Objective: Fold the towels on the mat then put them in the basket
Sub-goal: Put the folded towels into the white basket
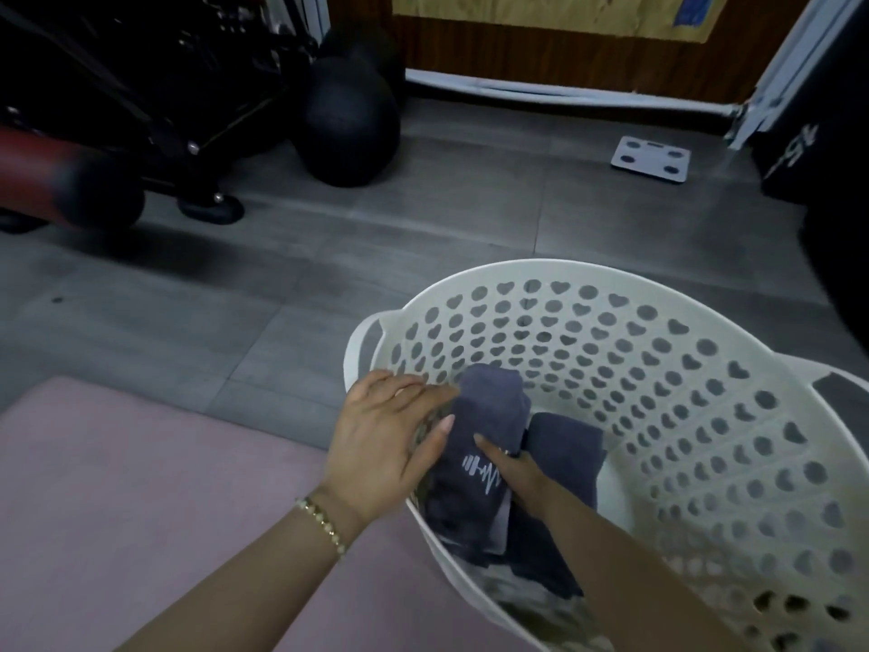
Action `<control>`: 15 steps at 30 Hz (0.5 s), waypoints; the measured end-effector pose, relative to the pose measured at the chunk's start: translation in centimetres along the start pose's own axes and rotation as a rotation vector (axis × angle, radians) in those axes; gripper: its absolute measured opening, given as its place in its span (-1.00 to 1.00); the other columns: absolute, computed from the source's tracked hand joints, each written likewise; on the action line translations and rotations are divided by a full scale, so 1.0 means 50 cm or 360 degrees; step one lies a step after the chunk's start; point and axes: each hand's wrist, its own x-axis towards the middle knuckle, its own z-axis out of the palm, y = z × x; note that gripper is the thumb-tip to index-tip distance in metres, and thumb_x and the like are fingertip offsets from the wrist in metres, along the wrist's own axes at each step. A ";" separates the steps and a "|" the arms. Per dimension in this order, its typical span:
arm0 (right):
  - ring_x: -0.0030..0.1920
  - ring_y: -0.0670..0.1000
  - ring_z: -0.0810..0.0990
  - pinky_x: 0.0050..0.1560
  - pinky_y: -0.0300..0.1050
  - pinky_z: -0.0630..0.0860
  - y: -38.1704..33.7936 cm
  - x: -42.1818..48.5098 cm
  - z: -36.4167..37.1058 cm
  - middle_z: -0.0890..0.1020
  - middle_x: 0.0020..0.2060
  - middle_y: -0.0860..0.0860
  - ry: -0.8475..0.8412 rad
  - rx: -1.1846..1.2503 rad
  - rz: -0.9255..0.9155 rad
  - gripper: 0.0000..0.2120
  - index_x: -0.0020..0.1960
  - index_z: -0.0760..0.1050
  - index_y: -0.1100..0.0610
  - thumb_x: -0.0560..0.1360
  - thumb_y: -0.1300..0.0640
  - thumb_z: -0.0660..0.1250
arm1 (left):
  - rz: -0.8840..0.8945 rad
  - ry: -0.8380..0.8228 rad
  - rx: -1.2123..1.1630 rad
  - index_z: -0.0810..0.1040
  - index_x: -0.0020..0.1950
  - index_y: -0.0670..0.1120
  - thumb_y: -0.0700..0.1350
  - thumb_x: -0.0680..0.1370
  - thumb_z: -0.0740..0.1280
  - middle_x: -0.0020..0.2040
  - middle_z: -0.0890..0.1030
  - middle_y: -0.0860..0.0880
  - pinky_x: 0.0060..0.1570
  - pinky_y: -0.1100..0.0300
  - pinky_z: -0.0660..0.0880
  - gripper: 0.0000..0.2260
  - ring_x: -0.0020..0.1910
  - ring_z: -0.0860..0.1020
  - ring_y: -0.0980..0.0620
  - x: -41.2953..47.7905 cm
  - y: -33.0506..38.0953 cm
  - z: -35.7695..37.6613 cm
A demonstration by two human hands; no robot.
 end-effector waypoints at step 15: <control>-0.05 0.02 0.47 0.02 -0.08 0.42 -0.113 -0.165 -0.086 0.47 -0.02 0.04 0.0148 -0.0786 -0.0207 -0.71 0.04 0.35 0.10 0.56 -0.13 0.19 | -0.0104 -0.0441 0.0332 0.62 0.15 -0.03 0.23 0.59 -0.30 -0.07 0.68 0.03 0.11 0.15 0.21 -0.27 -0.03 0.61 0.01 0.019 0.049 -0.027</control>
